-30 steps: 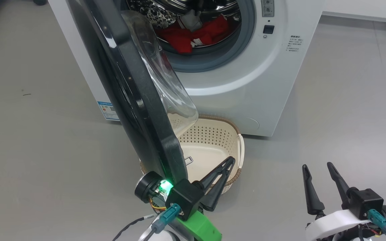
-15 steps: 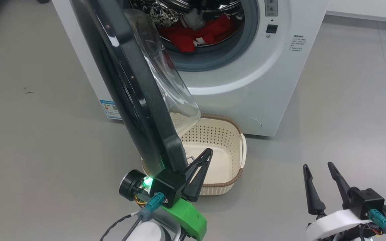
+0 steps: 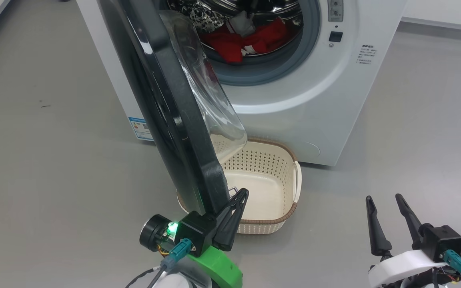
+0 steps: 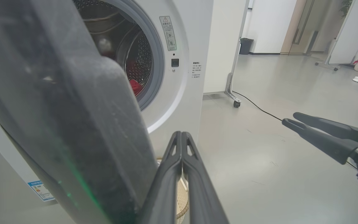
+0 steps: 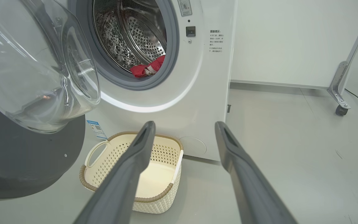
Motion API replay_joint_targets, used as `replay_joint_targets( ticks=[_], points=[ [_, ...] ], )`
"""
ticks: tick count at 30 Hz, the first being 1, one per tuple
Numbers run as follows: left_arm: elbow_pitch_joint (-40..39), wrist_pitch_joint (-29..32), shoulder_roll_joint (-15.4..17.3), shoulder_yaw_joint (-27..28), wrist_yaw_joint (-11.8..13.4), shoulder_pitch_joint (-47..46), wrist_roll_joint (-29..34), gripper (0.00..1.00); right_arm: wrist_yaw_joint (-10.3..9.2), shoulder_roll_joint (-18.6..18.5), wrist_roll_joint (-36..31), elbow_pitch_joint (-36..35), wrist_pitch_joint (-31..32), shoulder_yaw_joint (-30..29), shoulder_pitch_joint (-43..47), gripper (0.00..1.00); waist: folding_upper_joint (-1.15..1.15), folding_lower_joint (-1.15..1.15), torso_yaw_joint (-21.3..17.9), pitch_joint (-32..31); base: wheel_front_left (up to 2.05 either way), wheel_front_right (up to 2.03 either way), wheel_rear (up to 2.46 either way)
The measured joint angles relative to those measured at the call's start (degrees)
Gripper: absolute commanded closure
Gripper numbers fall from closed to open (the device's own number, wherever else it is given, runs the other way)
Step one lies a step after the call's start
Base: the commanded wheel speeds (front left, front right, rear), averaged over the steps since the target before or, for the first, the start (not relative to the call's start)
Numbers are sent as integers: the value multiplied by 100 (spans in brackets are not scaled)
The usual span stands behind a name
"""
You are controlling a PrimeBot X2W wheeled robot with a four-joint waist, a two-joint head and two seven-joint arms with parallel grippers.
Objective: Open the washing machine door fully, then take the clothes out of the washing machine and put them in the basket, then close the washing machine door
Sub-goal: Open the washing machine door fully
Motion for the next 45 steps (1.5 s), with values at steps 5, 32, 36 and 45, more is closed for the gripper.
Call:
replay_joint_targets(
  ticks=[5, 32, 36, 45],
  points=[
    [-2, -49, -5, 11, 1, 54, 2, 100, 2, 13, -7, -1, 0, -46, 1, 0, 0, 0, 97, 27, 0, 0, 0],
    [-226, -253, -26, 197, 1, 380, 153, 100, 98, 22, -149, -21, 0, -237, 11, 0, 0, 0, 887, 135, 0, 0, 0],
    [-248, -292, -26, 304, 1, 476, 153, 100, 99, 16, -160, -25, 0, -257, 12, 0, 0, 0, 1003, 149, 0, 0, 0],
    [-280, -344, -24, 499, 1, 606, 153, 100, 102, -8, -211, -27, 0, -305, 20, 0, 0, 0, 1229, 173, 0, 0, 0]
  ],
)
